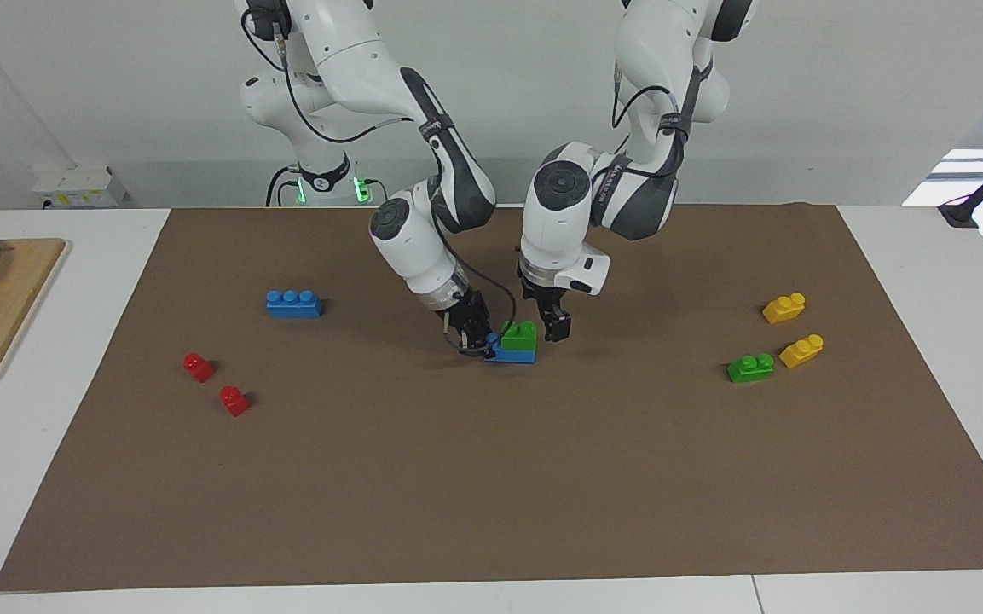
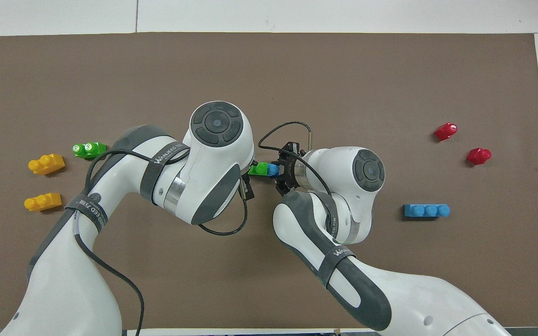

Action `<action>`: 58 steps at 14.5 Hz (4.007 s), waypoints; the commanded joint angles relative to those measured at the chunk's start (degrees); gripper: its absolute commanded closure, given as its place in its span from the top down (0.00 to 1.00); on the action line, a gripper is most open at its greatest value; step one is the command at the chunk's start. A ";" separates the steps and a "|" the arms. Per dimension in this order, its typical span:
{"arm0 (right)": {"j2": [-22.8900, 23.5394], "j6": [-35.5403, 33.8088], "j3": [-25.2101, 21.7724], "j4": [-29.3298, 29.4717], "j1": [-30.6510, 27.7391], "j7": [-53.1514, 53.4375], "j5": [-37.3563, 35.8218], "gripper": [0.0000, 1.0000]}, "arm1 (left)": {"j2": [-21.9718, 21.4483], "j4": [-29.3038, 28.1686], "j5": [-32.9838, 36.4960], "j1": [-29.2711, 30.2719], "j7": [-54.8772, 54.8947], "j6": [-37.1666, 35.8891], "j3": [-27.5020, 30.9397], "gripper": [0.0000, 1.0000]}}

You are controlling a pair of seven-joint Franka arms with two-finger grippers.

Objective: Remove green block with left arm and hold with right
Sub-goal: 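Grasp the green block with the left gripper beside the right gripper, then pull the green block and blue block apart with both grippers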

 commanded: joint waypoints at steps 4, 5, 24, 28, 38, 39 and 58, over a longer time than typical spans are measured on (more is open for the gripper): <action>0.60 1.79 0.46 0.01 -0.07 -0.25 1.44 0.00 | -0.13 -2.58 1.13 -2.36 -3.14 4.79 0.29 1.00; 0.60 1.79 0.46 0.01 0.02 0.01 1.44 0.00 | -0.04 -2.58 1.13 -2.36 -3.14 4.88 0.29 1.00; 0.51 3.45 0.55 0.01 1.26 2.12 2.32 0.00 | 1.10 -6.27 1.92 -2.36 -2.43 13.93 0.37 0.92; 0.60 3.45 0.46 0.01 1.26 2.12 2.32 0.00 | 1.19 -5.83 1.92 -2.45 -2.35 13.67 0.29 0.29; 0.60 3.37 0.54 0.01 1.26 2.12 2.32 0.00 | -0.65 -1.88 2.18 -1.22 -1.12 9.72 0.20 0.00; 0.60 3.37 0.55 0.10 1.26 2.12 2.32 0.00 | -1.44 -1.96 2.10 -0.78 -0.42 9.54 0.11 0.00; -5.99 -20.52 -0.07 6.52 -17.44 -13.23 -5.76 0.00 | -21.12 -14.86 -1.60 19.16 62.27 -10.15 0.37 0.00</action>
